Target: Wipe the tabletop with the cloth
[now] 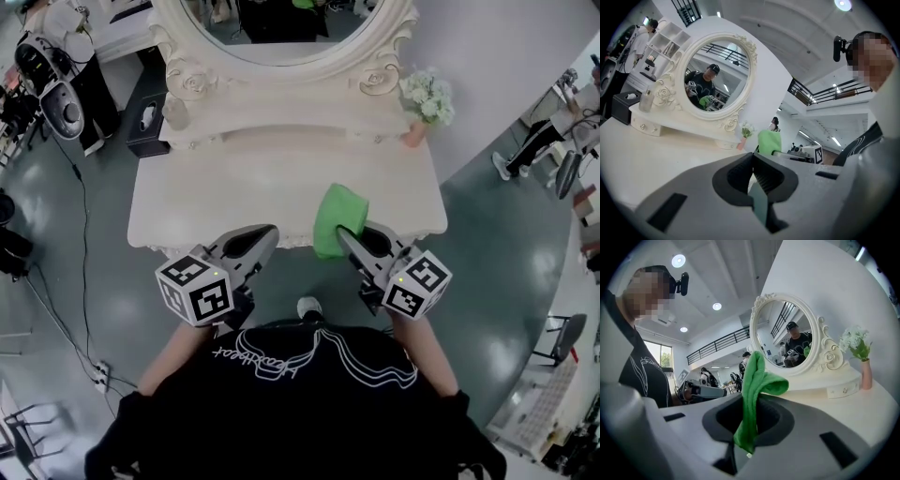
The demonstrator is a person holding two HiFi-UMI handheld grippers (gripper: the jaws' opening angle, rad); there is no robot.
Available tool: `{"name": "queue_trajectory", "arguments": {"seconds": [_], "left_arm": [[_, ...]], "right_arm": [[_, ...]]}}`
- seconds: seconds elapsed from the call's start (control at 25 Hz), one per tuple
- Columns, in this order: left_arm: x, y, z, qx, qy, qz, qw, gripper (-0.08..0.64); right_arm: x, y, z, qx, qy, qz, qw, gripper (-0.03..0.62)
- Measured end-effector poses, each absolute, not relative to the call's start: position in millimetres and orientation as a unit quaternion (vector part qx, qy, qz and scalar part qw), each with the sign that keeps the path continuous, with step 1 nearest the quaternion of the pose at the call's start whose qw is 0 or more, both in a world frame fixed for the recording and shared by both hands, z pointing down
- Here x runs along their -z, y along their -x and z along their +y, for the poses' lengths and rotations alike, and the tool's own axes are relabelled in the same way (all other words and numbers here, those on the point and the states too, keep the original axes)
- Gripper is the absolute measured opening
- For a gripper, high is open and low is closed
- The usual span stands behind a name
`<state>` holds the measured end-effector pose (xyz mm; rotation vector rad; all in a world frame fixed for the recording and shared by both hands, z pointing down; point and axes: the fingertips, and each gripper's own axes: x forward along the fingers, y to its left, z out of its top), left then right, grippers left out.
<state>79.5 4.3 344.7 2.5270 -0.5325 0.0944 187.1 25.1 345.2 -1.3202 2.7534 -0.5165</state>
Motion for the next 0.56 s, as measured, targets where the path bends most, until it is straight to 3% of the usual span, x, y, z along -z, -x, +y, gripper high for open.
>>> {"name": "queue_trajectory", "arguments": {"seconds": [0.56], "left_arm": [[-340.8, -66.8, 7.1, -0.032, -0.940, -0.196, 0.276, 0.004]], "right_arm": [[-338.6, -172.0, 26.5, 0.158, 0.427, 0.890, 0.018, 0.051]]}}
